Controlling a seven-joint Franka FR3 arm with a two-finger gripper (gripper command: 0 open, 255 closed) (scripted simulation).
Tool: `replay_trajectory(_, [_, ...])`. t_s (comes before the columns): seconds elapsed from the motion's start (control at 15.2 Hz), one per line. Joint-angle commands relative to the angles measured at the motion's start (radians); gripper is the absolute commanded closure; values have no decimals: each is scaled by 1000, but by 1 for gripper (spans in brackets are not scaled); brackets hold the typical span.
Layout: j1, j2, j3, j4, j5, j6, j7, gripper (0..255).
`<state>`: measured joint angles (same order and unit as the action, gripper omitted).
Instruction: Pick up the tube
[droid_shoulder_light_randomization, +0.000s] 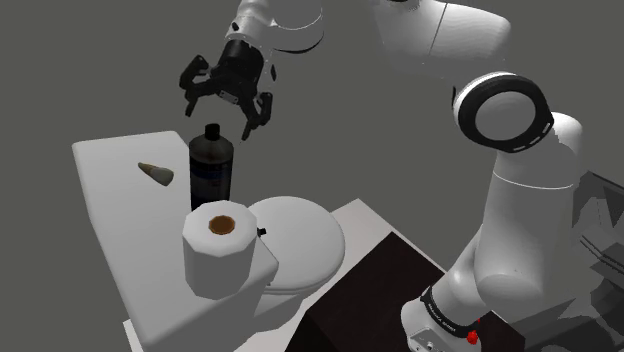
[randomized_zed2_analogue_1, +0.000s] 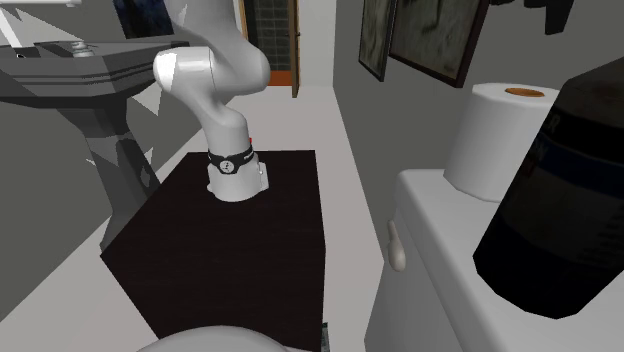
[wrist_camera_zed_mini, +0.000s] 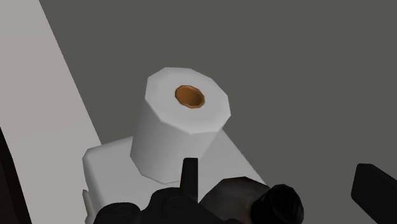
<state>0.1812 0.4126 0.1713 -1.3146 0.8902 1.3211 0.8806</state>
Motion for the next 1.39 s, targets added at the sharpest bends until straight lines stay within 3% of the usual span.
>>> replay_trajectory(0.0, [2,7,0,-13,3,13,-11,0])
replay_trajectory(0.4, [5,8,-3,-65,-5,47,-53,0])
replay_trajectory(0.46, [5,8,-3,-66,-6,48,-53,255])
replay_trajectory(1.32, [2,7,0,-20,1,18,-16,255])
